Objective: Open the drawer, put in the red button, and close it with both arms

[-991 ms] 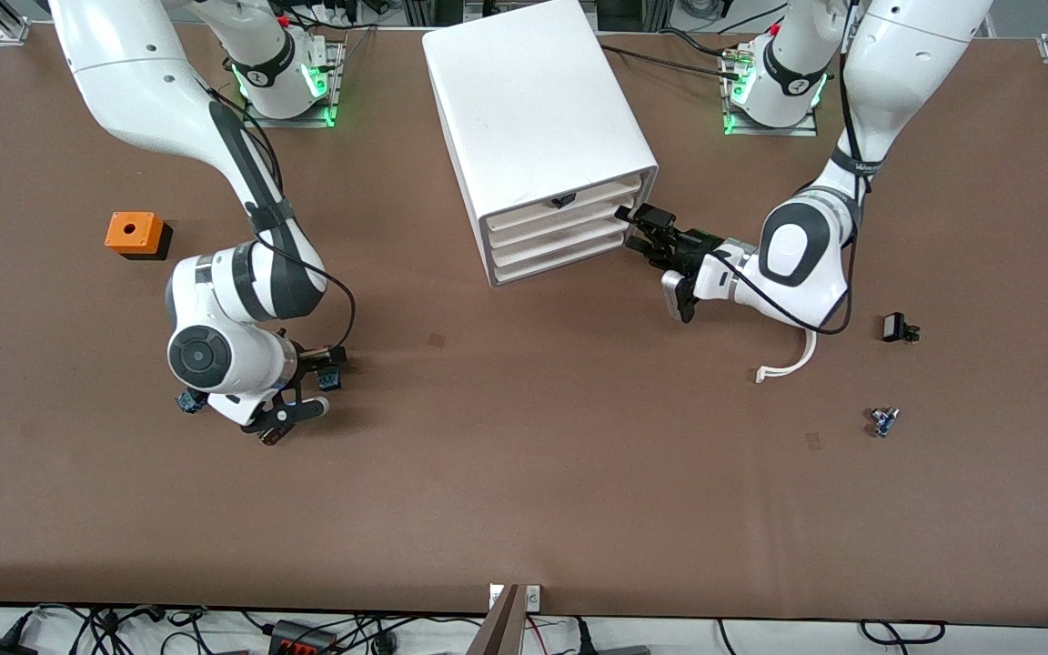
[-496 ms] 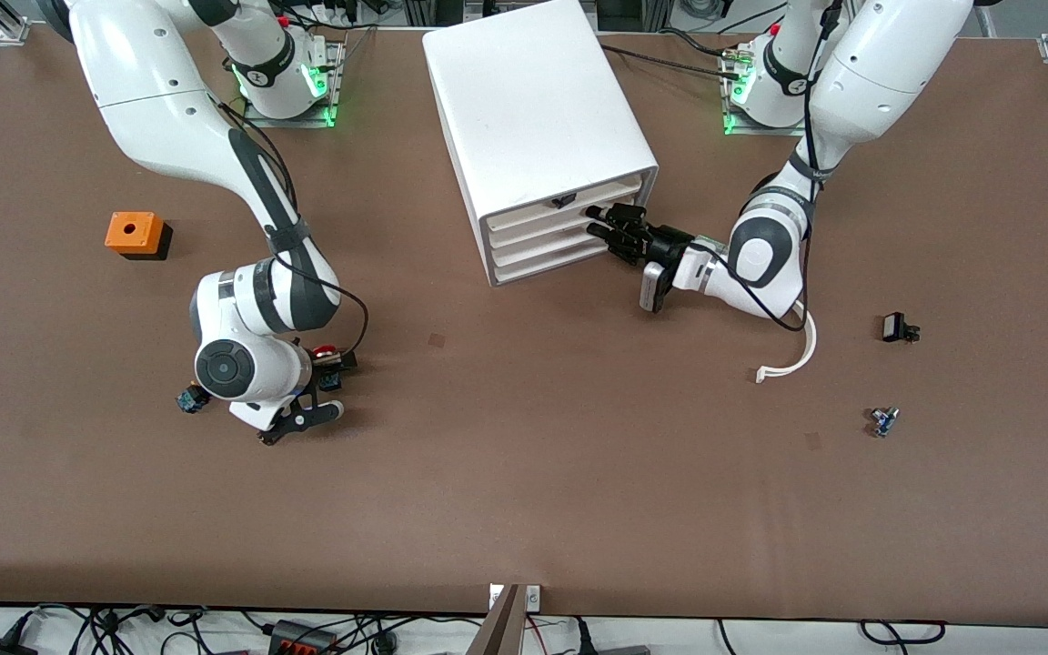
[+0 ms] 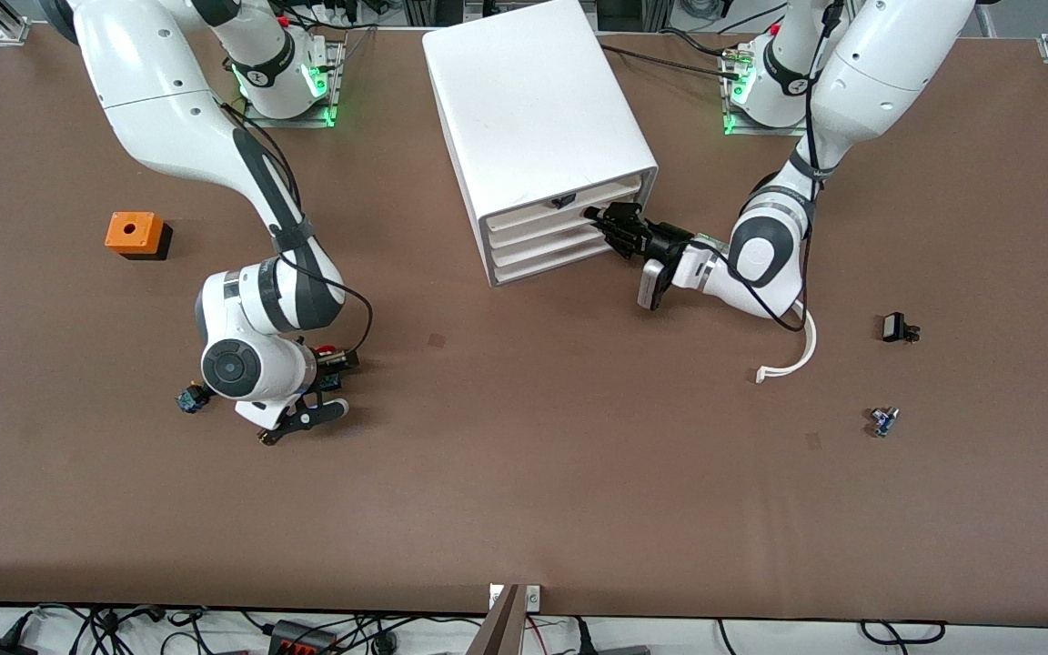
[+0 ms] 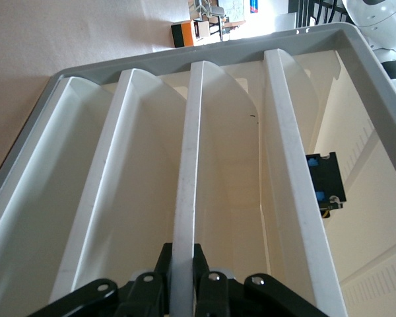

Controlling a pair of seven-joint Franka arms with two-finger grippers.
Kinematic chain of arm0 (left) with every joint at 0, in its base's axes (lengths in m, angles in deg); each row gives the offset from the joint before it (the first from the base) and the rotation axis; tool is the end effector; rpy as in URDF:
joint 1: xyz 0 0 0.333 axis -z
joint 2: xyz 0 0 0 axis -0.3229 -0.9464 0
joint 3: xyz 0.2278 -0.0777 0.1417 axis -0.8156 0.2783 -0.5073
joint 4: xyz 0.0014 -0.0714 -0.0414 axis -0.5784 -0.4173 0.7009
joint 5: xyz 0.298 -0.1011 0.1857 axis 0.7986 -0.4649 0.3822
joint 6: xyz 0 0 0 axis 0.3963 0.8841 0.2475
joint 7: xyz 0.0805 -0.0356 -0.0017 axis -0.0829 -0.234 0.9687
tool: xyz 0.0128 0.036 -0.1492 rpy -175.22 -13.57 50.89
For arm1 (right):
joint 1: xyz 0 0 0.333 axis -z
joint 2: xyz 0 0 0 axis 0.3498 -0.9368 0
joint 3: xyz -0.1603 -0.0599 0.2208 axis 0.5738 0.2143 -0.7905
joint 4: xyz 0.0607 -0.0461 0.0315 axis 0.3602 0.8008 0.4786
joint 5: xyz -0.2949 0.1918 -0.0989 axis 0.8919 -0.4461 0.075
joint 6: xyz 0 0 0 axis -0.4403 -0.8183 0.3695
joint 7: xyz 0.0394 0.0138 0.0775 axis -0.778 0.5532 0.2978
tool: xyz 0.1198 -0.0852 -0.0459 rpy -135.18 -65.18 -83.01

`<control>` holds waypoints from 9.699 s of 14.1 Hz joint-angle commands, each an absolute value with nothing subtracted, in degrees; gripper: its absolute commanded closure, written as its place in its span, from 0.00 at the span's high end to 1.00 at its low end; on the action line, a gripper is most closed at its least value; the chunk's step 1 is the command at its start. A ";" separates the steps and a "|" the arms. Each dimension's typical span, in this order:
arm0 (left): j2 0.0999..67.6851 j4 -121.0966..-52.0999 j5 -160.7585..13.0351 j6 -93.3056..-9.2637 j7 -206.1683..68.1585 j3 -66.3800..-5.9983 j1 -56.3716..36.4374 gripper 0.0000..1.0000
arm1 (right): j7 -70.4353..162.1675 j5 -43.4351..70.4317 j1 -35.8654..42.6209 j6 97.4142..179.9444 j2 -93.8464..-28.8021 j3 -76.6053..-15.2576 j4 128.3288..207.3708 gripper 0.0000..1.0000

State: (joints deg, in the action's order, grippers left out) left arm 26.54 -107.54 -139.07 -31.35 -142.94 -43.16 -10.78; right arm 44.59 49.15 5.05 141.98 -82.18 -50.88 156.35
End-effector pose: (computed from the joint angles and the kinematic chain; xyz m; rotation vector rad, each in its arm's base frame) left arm 0.3994 -0.2912 0.1485 1.6349 -0.4954 -0.2986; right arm 0.6045 0.1636 0.1300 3.0728 0.4880 -0.3547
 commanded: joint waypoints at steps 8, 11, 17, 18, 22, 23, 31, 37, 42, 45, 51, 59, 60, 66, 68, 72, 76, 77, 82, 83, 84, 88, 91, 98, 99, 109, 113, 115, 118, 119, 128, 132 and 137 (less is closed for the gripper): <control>25.25 -101.25 -139.05 -32.29 -134.08 -43.61 -12.86 0.01 | 46.98 48.06 5.27 141.28 -83.21 -50.77 154.87 0.23; 20.86 -94.75 -136.96 -32.38 -133.11 -45.19 -13.74 0.02 | 47.51 48.06 5.01 141.01 -82.86 -50.77 152.69 0.00; 18.56 -88.05 -133.25 -32.21 -130.30 -47.57 -14.01 0.99 | 47.87 48.06 4.74 133.46 -82.33 -50.85 140.13 0.00; 18.82 -87.96 -132.64 -32.21 -130.21 -47.66 -14.36 1.00 | 47.78 48.06 4.22 133.10 -82.33 -50.85 138.02 0.00; 21.63 -79.56 -120.28 -26.00 -114.46 -47.66 -16.02 1.00 | 47.25 48.15 0.01 132.75 -82.33 -50.85 132.64 0.00; 21.63 -76.65 -116.93 -23.10 -108.74 -47.66 -16.55 1.00 | 46.99 48.23 -1.74 131.53 -81.98 -50.59 132.55 0.00; 22.95 -61.42 -89.00 -15.86 -82.93 -47.66 -17.09 1.00 | 38.04 48.15 -12.73 125.18 -80.40 -50.59 127.10 0.00; 23.84 -56.96 -67.60 -16.47 -83.01 -48.27 -17.78 1.00 | 29.77 46.56 -17.04 134.67 -80.84 -53.23 125.96 0.00; 18.83 -56.41 -67.24 -25.50 -83.45 -49.24 -21.83 1.00 | 25.81 46.56 -23.11 136.35 -82.94 -53.23 125.96 0.00; 18.65 -56.93 -66.89 -26.93 -83.28 -49.24 -21.74 1.00 | 26.07 46.57 -23.82 135.39 -84.09 -53.23 126.39 0.00; 18.64 -57.90 -66.89 -27.81 -82.84 -49.24 -21.65 1.00 | 24.84 45.78 -26.63 134.51 -86.29 -53.31 126.40 0.00; 18.73 -57.99 -66.80 -27.73 -80.73 -49.24 -21.13 1.00 | 22.03 42.87 -26.81 128.27 -86.64 -53.75 126.31 0.00; 18.73 -57.99 -66.80 -27.73 -80.64 -49.24 -21.13 1.00 | 21.94 42.96 -26.90 128.26 -86.64 -53.84 126.31 0.00; 18.73 -57.99 -66.80 -27.73 -80.47 -49.24 -21.13 1.00 | 21.59 43.23 -27.60 128.88 -87.08 -53.67 126.31 0.47; 18.73 -57.99 -66.80 -27.73 -80.47 -49.24 -21.04 1.00 | 19.84 43.23 -27.60 129.14 -87.08 -53.58 126.22 1.00; 18.73 -57.99 -66.72 -27.73 -80.29 -49.24 -20.78 1.00 | 14.76 43.31 -27.51 130.19 -86.03 -52.79 125.70 1.00; 19.35 -59.22 -66.80 -27.73 -72.75 -48.19 -20.25 1.00 | 11.56 43.84 -22.17 131.52 -84.10 -50.95 122.35 1.00; 19.78 -59.83 -66.89 -27.73 -70.82 -47.58 -19.38 1.00 | 11.91 44.45 -21.19 131.43 -83.13 -48.77 122.35 1.00; 22.59 -65.17 -67.15 -33.84 -58.69 -46.96 -12.18 1.00 | 15.06 45.86 -16.55 123.89 -80.32 -39.26 123.41 1.00; 24.08 -69.11 -67.42 -38.40 -56.15 -46.78 -11.47 1.00 | 18.74 45.86 -13.92 122.22 -79.44 -39.25 123.41 1.00; 25.75 -72.81 -67.68 -43.15 -53.77 -45.21 -11.37 1.00 | 22.17 45.69 -11.63 121.07 -78.65 -39.25 123.76 1.00; 27.96 -79.43 -67.68 -50.84 -41.91 -38.88 -11.11 1.00 | 27.11 45.25 -3.71 114.66 -75.31 -39.51 125.43 1.00; 27.35 -81.18 -67.68 -53.99 -34.78 -36.85 -8.57 1.00 | 31.51 45.34 0.50 107.98 -72.76 -39.16 125.78 1.00; 25.85 -81.89 -67.77 -53.40 -28.70 -34.49 -5.13 1.00 | 41.96 44.02 11.84 105.58 -66.79 -39.69 128.84 1.00; 25.94 -81.90 -67.77 -53.04 -28.61 -33.87 -5.13 1.00 | 44.24 44.02 14.47 105.59 -64.69 -40.04 131.03 1.00; 26.29 -82.60 -70.57 -38.03 -28.43 -27.27 -6.53 0.95 | 44.61 49.19 20.57 115.96 -48.23 -47.95 153.11 1.00; 26.12 -83.04 -75.67 -37.04 -28.52 -27.09 -6.10 0.95 | 44.53 49.99 20.13 117.70 -43.33 -47.95 160.12 1.00; 26.11 -83.65 -76.12 -37.04 -28.52 -27.01 -5.92 0.96 | 44.53 49.99 20.12 120.78 -39.72 -47.87 165.48 1.00; 25.94 -83.74 -76.12 -37.04 -28.61 -26.57 -5.92 0.97 | 44.53 50.08 20.12 121.76 -38.21 -47.87 167.79 1.00; 26.03 -83.74 -76.12 -36.95 -28.96 -26.48 -6.01 0.98 | 44.44 50.08 20.04 121.59 -38.12 -47.95 167.79 1.00; 31.39 -76.90 -65.86 -32.13 -34.66 -26.92 -15.04 1.00 | 45.32 51.58 20.12 120.71 -36.54 -48.04 167.71 1.00; 32.61 -69.26 -58.56 -26.95 -48.70 -27.00 -21.82 1.00 | 45.14 51.40 20.04 119.83 -36.37 -48.22 167.62 1.00; 36.99 -63.62 -56.08 -16.49 -63.48 -27.01 -29.02 1.00 | 45.14 51.57 19.42 118.59 -36.19 -48.30 167.97 1.00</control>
State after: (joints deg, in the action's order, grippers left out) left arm 33.86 -64.62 -57.72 -19.98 -58.74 -27.58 -27.23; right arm 44.63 50.73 19.61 118.95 -37.89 -48.13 166.32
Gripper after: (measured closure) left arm 0.000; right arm 0.000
